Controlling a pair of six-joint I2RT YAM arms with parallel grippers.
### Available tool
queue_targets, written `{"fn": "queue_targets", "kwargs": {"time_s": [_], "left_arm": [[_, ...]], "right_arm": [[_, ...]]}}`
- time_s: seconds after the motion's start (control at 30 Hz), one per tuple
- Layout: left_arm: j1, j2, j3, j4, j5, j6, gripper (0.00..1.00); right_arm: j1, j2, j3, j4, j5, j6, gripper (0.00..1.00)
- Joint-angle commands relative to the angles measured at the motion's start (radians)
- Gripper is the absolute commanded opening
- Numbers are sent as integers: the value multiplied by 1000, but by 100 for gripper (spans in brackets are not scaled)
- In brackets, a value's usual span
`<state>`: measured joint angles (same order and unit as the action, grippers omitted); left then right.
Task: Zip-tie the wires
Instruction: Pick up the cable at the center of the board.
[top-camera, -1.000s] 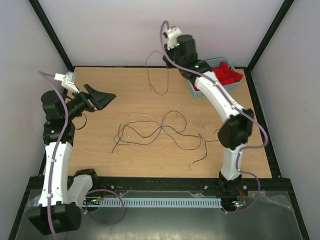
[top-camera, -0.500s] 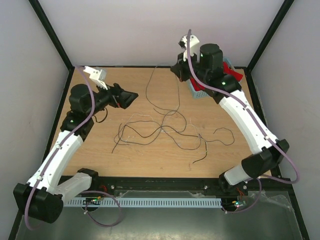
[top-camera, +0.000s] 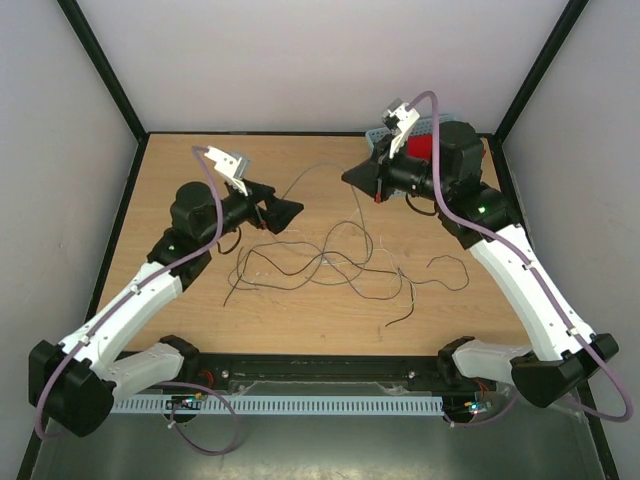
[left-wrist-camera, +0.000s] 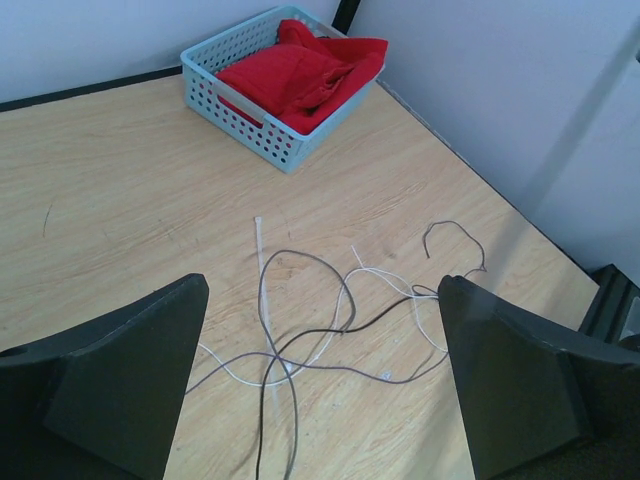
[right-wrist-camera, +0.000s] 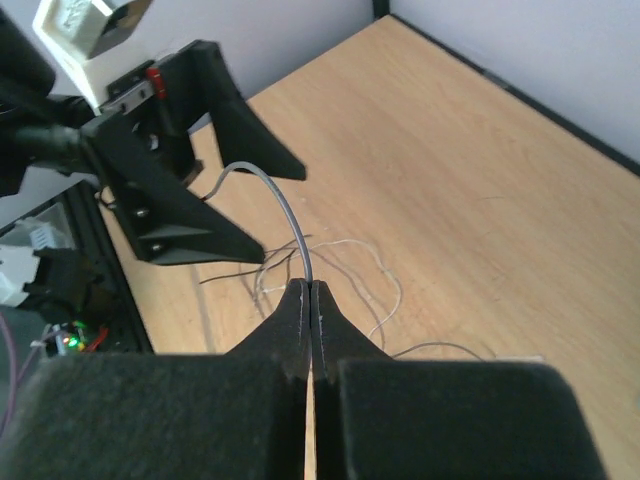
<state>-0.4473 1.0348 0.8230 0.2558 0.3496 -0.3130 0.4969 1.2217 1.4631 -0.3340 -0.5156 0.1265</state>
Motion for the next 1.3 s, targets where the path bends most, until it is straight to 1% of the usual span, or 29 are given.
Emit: {"fn": "queue_targets", "kwargs": {"time_s": [0.0, 0.07, 0.13, 0.2, 0.3, 0.37, 0.53, 0.57, 0.63, 0.77, 0.87, 0.97, 1.03, 1.17, 1.27], "left_arm": [[-39, 34, 7, 71, -75, 59, 99], [-54, 44, -6, 71, -92, 77, 97], [-62, 46, -29, 71, -91, 88, 91], [-67, 40, -58, 72, -94, 91, 82], [-74, 17, -103, 85, -124, 93, 65], [-74, -1, -128, 101, -138, 97, 57], [-75, -41, -178, 158, -175, 92, 43], [-74, -47, -185, 167, -180, 91, 42], [-74, -57, -199, 184, -178, 85, 43], [-74, -75, -228, 196, -130, 64, 55], [-74, -114, -283, 196, -164, 11, 61], [-74, -177, -361, 197, -193, -73, 69], [-72, -237, -413, 197, -215, -140, 73], [-70, -398, -507, 195, -270, -300, 74], [-67, -495, -535, 191, -290, -390, 76]], "right_arm": [[-1, -51, -48, 56, -109, 60, 0], [-1, -76, -58, 56, -86, 59, 0], [-1, -102, -64, 56, -54, 60, 0], [0, -124, -69, 56, -38, 68, 0], [-1, -133, -74, 56, -62, 83, 0], [-1, -138, -79, 56, -78, 91, 0], [-1, -149, -93, 57, -77, 96, 0], [-1, -151, -97, 59, -76, 98, 0], [-1, -152, -106, 67, -73, 102, 0], [-1, -147, -119, 77, -17, 107, 0], [-1, -148, -133, 103, 0, 119, 0], [0, -157, -148, 133, -24, 129, 0], [0, -157, -151, 134, -18, 122, 0], [0, -150, -169, 135, 30, 110, 0], [0, -138, -184, 151, 43, 119, 0]]}}
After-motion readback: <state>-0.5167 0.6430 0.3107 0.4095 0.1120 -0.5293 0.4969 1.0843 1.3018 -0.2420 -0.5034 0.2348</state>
